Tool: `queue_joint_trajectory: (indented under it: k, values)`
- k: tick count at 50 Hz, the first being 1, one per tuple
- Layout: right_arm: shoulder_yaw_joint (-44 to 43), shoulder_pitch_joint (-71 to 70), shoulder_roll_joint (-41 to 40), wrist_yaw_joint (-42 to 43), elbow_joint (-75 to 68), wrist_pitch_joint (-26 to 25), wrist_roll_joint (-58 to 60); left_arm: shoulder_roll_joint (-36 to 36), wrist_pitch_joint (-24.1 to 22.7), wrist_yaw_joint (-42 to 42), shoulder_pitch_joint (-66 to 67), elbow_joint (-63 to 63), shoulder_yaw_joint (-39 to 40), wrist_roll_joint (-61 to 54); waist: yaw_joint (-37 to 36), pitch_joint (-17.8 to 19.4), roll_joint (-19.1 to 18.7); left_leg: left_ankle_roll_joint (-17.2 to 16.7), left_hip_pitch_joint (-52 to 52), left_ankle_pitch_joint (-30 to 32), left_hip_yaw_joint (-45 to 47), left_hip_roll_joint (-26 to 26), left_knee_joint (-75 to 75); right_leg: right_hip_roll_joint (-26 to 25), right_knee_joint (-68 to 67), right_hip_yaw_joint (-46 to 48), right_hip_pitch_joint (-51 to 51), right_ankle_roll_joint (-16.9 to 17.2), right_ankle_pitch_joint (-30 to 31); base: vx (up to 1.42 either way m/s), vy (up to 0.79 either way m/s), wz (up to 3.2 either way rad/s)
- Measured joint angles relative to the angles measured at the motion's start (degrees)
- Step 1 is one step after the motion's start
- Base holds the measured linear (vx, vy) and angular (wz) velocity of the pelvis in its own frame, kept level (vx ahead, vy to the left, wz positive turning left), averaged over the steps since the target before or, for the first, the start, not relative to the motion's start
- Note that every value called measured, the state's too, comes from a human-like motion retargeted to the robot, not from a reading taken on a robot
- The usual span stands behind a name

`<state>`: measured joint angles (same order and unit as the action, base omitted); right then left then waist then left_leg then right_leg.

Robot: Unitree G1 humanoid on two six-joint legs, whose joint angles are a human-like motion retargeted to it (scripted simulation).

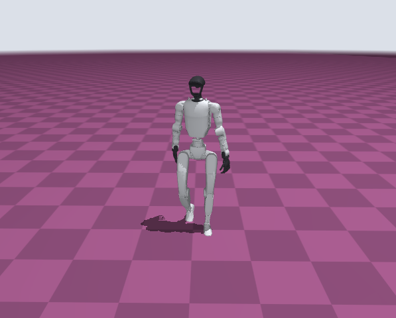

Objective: Walk run

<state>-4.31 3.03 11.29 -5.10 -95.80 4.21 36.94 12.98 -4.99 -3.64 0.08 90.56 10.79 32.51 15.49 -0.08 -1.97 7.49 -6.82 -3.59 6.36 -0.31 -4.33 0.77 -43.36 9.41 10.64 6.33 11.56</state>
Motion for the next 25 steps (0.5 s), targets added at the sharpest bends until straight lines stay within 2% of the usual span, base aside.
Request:
queue_joint_trajectory:
  k: [3,8,10,13,15,18,21,23,25]
  values:
    - [-1.17,2.78,0.36,-0.55,0.22,0.3,-0.67,0.84,-1.01,0.82,-2.88,-3.9,-0.9,0.43,3.26,-0.2,-0.28,-0.23,2.03,-1.72,-1.79,-1.02,0.2,2.72,7.71,0.07,4.33,0.38,-6.08,0.61,-0.07,0.8]
    - [-2.66,5.05,0.36,-1.3,0.19,0.2,-1.25,1.91,-2.79,0.62,-5.88,-9.51,-1.16,-1.66,6.17,-0.88,1.8,-0.87,6.53,-5.01,-2.18,-4.4,0.35,9.56,29.21,1.23,7.79,0.99,-6.98,0.57,-0.13,0.27]
    - [-3.25,5.67,0.12,-1.56,0.17,0.25,-1.33,1.94,-3.34,0.43,-6.09,-11.01,-0.94,-2.43,7.03,-1.05,1.79,-1.34,8.62,-6.37,-2.37,-4.49,0.55,10.01,36.29,1.62,9.44,-0.03,-8.94,0.71,-0.24,0.07]
    - [-3.59,6.22,-0.15,-1.96,0.37,0.92,-1.33,1.97,-4.41,0.19,-5.61,-11.74,-0.94,-3.01,7.07,-1.56,0.1,-2.63,10.91,-8.01,-1.14,-2.55,0.85,7.31,45.85,0.79,11.74,0.12,-10.2,0.7,-0.26,-0.26]
    - [-3.55,6.23,-0.2,-2.32,0.4,1.34,-1.19,2.02,-4.68,-0.05,-5.07,-11.18,-1.23,-2.73,7.03,-2.05,-0.37,-3.46,12.08,-8.92,-0.49,-2.09,0.45,7.25,46.58,2.39,12.42,-0.06,-10.01,0.69,-0.29,-0.31]
    - [-3.84,5.95,-0.18,-2.02,0.67,1.11,-0.4,1.81,-4.46,-0.4,-3.85,-8.77,-2.03,-0.85,9.0,-2.98,-0.68,-5.02,13.2,-8.9,-1.53,-2.17,-1.01,7.84,40.63,3.28,12.76,-4.6,-9.73,0.65,-0.27,0.45]
    - [-4.3,6.22,-0.01,-1.2,1.03,1.27,0.1,1.06,-3.24,-0.62,-1.9,-5.25,-2.78,2.71,11.98,-4.17,-1.91,-8.3,13.92,-4.35,-3.18,-0.38,-3.28,7.61,41.08,5.55,10.03,-4.27,-2.81,0.81,-0.42,0.88]
    - [-3.84,5.97,-0.06,-0.62,0.81,0.95,-0.39,0.12,-1.84,-0.22,0.31,-3.24,-2.22,5.7,11.88,-5.05,-2.61,-11.55,13.94,1.81,-3.44,1.13,-5.93,6.88,40.46,4.98,8.39,-4.94,-2.77,0.81,-0.49,0.01]
    - [-3.52,4.86,-0.13,0.0,0.27,0.1,-1.28,-1.27,-0.83,0.64,3.0,-1.66,-1.8,7.49,12.36,-5.02,-2.77,-15.01,13.31,11.45,-5.26,2.18,-10.78,5.91,39.84,1.8,6.97,-6.42,-4.6,0.85,-0.48,0.05]
